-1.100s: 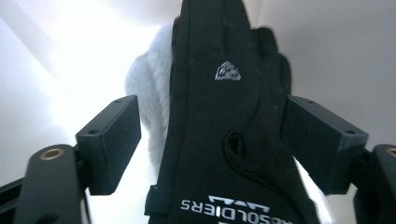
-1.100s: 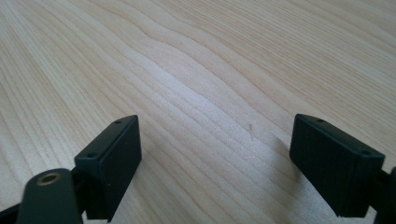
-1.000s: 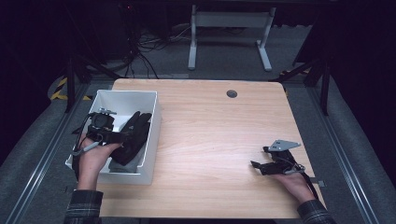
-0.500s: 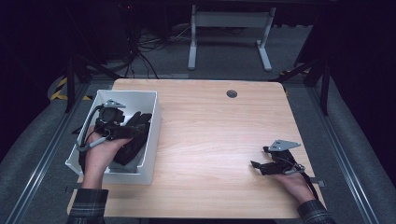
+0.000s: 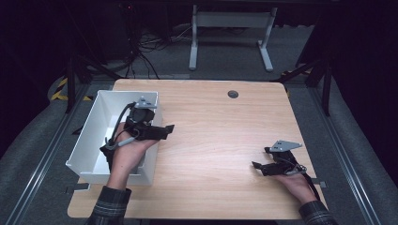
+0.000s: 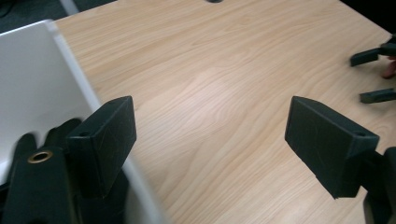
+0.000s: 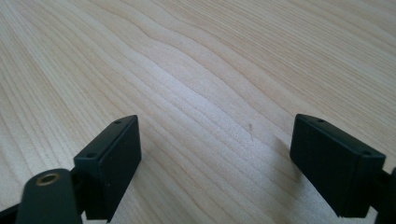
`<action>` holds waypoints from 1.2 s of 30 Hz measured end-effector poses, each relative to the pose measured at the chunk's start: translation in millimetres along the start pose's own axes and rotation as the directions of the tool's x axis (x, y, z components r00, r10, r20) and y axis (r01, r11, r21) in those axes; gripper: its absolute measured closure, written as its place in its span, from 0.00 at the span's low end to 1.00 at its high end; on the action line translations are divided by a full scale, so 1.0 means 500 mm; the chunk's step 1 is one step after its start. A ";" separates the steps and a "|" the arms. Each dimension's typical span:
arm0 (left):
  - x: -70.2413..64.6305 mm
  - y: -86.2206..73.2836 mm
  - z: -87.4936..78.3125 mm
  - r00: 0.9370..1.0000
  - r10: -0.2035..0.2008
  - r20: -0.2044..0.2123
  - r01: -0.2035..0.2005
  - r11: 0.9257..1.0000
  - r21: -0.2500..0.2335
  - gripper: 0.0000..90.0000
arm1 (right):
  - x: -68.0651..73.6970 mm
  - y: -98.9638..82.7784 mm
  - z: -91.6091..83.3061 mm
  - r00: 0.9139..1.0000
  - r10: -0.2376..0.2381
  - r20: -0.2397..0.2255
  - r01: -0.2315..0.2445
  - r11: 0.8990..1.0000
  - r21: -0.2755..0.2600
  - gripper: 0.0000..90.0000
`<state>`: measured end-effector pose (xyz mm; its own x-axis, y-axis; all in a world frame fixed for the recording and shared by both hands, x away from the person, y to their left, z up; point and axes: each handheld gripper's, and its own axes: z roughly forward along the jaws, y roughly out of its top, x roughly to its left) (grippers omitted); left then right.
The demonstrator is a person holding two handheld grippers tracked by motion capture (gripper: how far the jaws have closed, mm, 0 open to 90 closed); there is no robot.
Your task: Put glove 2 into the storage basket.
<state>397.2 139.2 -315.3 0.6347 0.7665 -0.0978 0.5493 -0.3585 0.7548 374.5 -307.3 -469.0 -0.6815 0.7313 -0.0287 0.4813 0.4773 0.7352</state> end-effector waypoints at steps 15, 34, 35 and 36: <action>-0.141 -0.028 0.137 0.980 0.137 0.144 -0.138 0.990 -0.001 0.17 | 0.000 0.000 0.000 1.000 -0.002 0.000 0.002 1.000 0.002 0.18; -0.184 -0.159 0.271 0.954 0.246 0.172 -0.263 0.961 0.086 0.09 | 0.001 0.001 0.002 1.000 -0.008 0.004 0.008 1.000 0.011 0.13; -0.185 -0.163 0.275 0.954 0.244 0.171 -0.262 0.961 0.089 0.08 | 0.001 0.001 0.002 1.000 -0.009 0.004 0.008 1.000 0.011 0.13; -0.185 -0.166 0.279 0.954 0.246 0.173 -0.264 0.960 0.094 0.07 | 0.001 0.001 0.002 1.000 -0.008 0.004 0.007 1.000 0.011 0.12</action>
<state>368.8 23.7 -459.4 0.8344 0.5508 -0.0199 0.4103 -0.5967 0.6897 374.8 -306.2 -469.4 -0.6829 0.7296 -0.0369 0.4821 0.4880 0.7276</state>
